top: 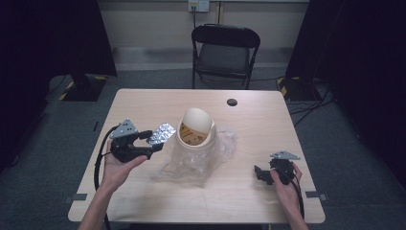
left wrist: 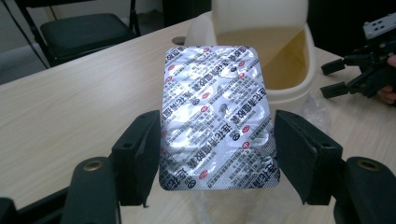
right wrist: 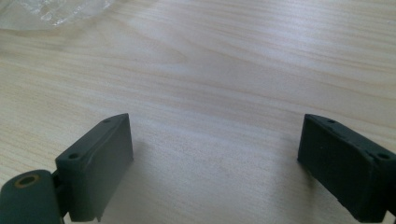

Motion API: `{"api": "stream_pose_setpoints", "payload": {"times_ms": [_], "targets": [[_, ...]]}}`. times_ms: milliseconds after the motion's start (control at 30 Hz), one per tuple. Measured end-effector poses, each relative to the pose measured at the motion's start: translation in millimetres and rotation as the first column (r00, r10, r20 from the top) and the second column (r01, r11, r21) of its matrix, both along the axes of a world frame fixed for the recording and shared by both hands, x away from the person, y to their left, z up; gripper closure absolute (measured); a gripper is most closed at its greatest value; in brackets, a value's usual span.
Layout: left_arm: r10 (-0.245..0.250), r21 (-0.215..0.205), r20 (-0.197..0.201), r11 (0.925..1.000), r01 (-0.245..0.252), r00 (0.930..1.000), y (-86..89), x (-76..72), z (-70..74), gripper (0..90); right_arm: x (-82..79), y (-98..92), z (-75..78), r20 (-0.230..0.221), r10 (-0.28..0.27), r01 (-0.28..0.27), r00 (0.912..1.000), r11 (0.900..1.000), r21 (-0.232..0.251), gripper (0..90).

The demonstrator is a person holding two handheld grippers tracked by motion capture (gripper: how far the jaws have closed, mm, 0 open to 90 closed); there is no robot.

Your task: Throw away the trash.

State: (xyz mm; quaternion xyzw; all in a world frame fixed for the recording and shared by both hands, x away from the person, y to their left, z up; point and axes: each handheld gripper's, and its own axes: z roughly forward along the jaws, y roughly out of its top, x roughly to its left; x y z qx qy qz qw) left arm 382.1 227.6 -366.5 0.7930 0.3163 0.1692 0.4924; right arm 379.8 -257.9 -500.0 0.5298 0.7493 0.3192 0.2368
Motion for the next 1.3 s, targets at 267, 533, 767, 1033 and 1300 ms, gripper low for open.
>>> {"api": "stream_pose_setpoints", "payload": {"times_ms": [267, 533, 767, 1033, 1300], "targets": [[-0.059, 0.019, 0.017, 0.9981, 0.059, 0.9981, -21.8, -0.8, 10.1, 34.1, 0.0, 0.0, 0.0, 0.000, 0.000, 0.000, 1.0000, 1.000, 0.000, 9.4], [-0.100, 0.063, -0.043, 0.9927, 0.103, 0.9941, -40.2, 8.7, 0.7, 34.1, 0.0, 0.0, 0.0, 0.000, 0.000, 0.000, 1.0000, 1.000, 0.000, 9.4], [-0.115, 0.076, -0.040, 0.9902, 0.118, 0.9926, -52.6, 13.8, 6.0, 34.0, 0.0, 0.0, 0.0, 0.000, 0.000, 0.000, 1.0000, 1.000, 0.000, 9.4], [-0.077, 0.069, -0.026, 0.9945, 0.079, 0.9967, -61.3, 21.1, 9.6, 52.5, 0.0, 0.0, 0.0, 0.000, 0.000, 0.000, 1.0000, 1.000, 0.000, 9.4], [-0.104, 0.048, -0.051, 0.9931, 0.106, 0.9933, -70.6, 29.6, 5.6, 55.4, 0.0, 0.0, 0.0, 0.000, 0.000, 0.000, 1.0000, 1.000, 0.000, 9.4]]}}
